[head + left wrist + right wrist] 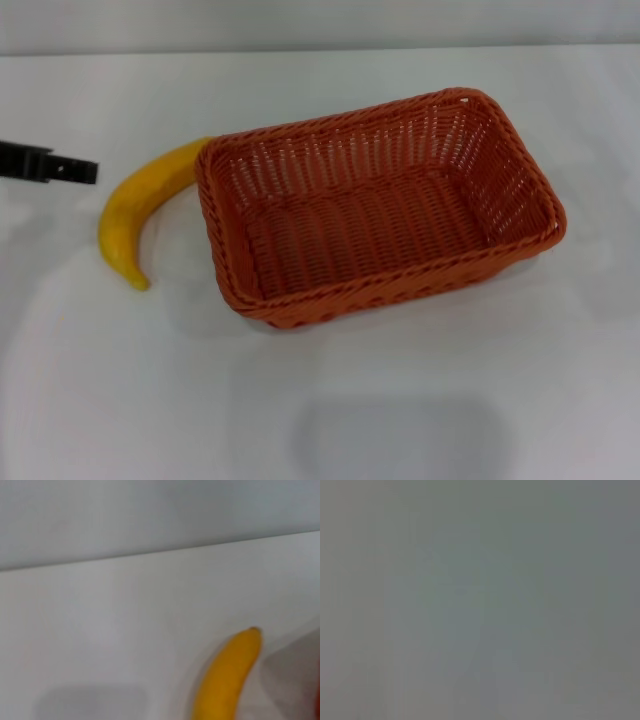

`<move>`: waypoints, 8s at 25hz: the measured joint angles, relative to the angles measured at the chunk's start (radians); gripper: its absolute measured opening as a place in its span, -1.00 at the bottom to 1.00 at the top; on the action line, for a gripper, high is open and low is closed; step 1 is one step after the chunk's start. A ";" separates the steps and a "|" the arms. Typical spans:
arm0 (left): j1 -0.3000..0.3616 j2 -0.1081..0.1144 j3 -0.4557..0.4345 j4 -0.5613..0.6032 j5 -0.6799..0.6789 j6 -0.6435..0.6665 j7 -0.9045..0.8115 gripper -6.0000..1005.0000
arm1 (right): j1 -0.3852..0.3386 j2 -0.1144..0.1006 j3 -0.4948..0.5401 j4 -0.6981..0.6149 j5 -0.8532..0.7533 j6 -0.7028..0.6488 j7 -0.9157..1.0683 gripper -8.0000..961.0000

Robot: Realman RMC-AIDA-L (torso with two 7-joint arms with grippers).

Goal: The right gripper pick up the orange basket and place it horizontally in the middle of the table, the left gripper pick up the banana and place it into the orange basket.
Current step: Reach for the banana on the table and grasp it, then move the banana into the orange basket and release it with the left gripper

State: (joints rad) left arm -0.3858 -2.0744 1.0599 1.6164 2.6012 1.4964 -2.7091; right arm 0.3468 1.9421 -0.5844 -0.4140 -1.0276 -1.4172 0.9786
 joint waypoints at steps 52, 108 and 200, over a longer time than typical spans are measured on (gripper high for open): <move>-0.171 -0.001 -0.005 -0.593 -0.035 -0.409 0.201 0.58 | 0.005 0.013 -0.015 -0.009 -0.026 -0.022 0.023 0.81; -0.203 -0.001 -0.011 -0.716 -0.094 -0.500 0.244 0.56 | 0.005 0.017 -0.013 -0.012 -0.019 -0.024 0.023 0.81; -0.186 -0.004 0.263 -0.345 -0.415 -0.221 0.240 0.03 | 0.005 0.021 0.001 -0.014 -0.002 -0.049 0.042 0.81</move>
State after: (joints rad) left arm -0.5714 -2.0787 1.3233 1.2711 2.1863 1.2753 -2.4687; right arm 0.3513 1.9631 -0.5830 -0.4280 -1.0292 -1.4664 1.0205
